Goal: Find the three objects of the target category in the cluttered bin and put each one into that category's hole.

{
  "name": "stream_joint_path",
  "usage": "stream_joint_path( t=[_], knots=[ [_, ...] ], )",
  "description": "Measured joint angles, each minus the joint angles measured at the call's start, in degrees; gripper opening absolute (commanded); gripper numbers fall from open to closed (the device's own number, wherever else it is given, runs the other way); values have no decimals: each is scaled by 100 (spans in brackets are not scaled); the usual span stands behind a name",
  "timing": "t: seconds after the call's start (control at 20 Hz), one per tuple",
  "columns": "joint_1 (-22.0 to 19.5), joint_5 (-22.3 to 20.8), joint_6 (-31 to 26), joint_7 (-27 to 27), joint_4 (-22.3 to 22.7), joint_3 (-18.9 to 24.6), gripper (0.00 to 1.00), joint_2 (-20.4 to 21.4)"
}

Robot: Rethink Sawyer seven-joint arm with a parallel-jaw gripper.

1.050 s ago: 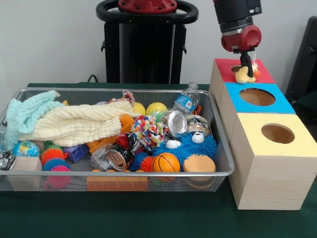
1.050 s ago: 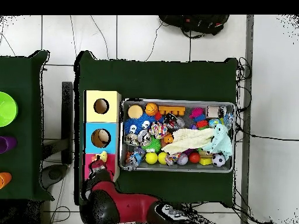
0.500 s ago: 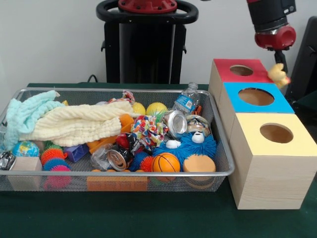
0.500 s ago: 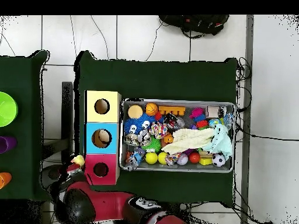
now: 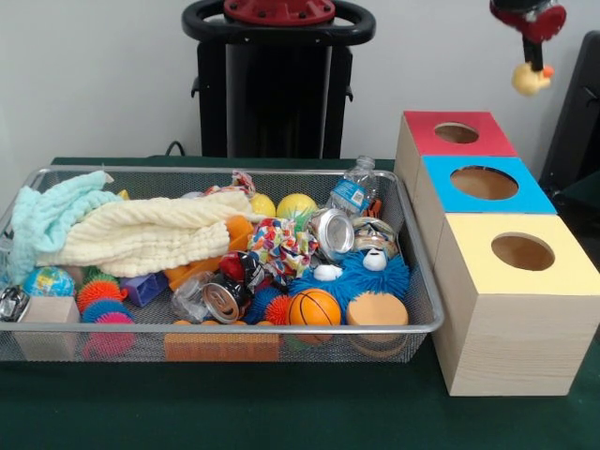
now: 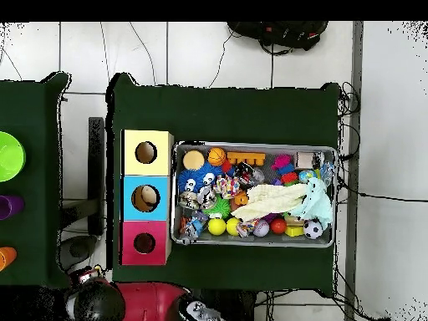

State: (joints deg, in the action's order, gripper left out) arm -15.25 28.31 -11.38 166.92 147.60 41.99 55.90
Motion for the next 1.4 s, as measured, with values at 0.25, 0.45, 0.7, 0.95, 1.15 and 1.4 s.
stream_joint_path(
  t=[0.25, 0.45, 0.7, 0.95, 1.15, 1.4],
  knots=[
    [-5, 657, -2062, 10, -117, -123, 0, 1543],
    [-12, -253, -2902, 183, -620, -388, 0, 2042],
    [171, -2101, -2976, 951, -1469, -910, 0, 1894],
    [510, -3318, -2847, 1823, -2159, -1533, 0, 1601],
    [797, -3691, -2254, 2174, -2513, -2079, 0, 1154],
    [934, -3745, -1385, 2186, -2778, -2562, 0, 584]
  ],
)
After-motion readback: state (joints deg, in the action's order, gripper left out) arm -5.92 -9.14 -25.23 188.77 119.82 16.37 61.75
